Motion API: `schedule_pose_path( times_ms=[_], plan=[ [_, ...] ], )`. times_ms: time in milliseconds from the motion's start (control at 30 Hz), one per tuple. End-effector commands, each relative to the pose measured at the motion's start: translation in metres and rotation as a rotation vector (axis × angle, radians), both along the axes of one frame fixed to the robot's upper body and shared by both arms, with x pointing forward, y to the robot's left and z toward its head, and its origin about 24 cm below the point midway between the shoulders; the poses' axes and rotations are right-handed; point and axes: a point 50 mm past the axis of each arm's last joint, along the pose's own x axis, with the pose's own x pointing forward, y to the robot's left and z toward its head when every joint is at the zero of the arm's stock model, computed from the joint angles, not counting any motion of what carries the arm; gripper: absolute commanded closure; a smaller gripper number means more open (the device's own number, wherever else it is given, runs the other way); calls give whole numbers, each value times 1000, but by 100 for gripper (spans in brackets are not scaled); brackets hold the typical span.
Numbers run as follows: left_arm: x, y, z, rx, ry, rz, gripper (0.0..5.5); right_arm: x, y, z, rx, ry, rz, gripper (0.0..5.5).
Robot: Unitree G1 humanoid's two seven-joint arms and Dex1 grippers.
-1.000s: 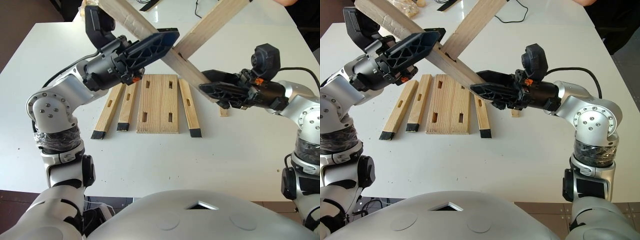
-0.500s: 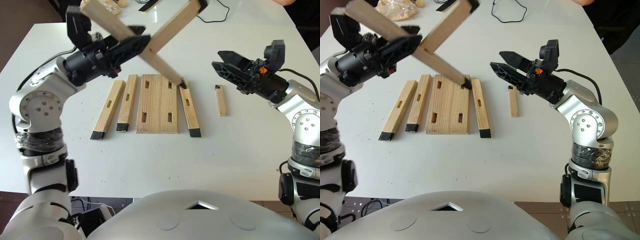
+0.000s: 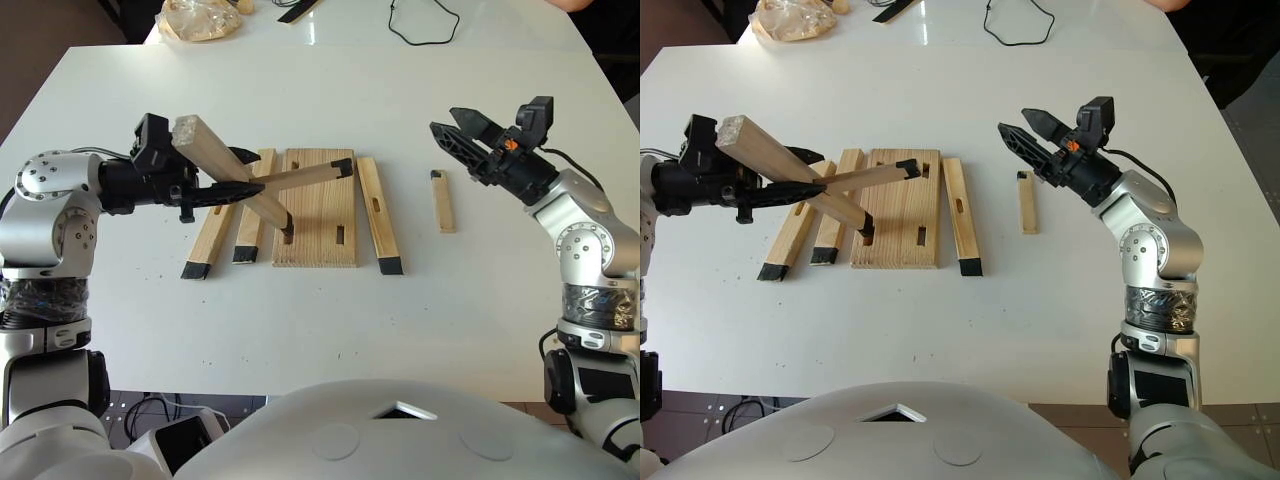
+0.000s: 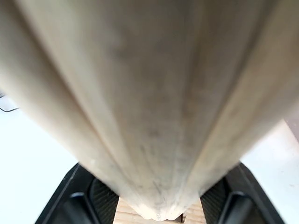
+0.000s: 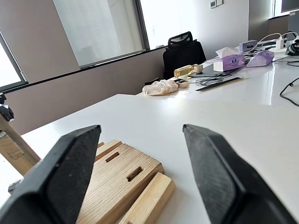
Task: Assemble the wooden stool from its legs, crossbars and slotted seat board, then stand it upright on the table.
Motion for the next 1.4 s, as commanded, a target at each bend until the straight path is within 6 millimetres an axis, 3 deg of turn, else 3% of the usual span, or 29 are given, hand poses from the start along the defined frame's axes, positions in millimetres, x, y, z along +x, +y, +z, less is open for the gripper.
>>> schedule_pose_path(
  times_ms=[33,433,600,833,1100,1133,1300,1400],
  plan=[
    [-8,4,-5,39,35,-14,345,-1,-5,0,-15,-2,-22,228],
    [-16,-3,-25,54,94,-38,345,-1,-7,0,-18,7,-39,228],
    [-5,-16,-47,105,70,-24,346,5,4,-5,-16,15,-27,228],
    [-23,-26,-82,206,77,-120,346,-2,11,-17,-13,55,-15,228],
    [-11,-21,-74,254,55,-72,346,-5,13,-25,-2,78,-42,228],
    [-9,-21,-70,248,80,-61,309,-5,12,-26,2,81,-52,228],
    [-6,-18,-57,256,60,16,236,-7,7,-29,13,84,-114,228],
    [-16,-6,-61,303,82,40,236,-8,6,-32,27,92,-143,228]
  ],
)
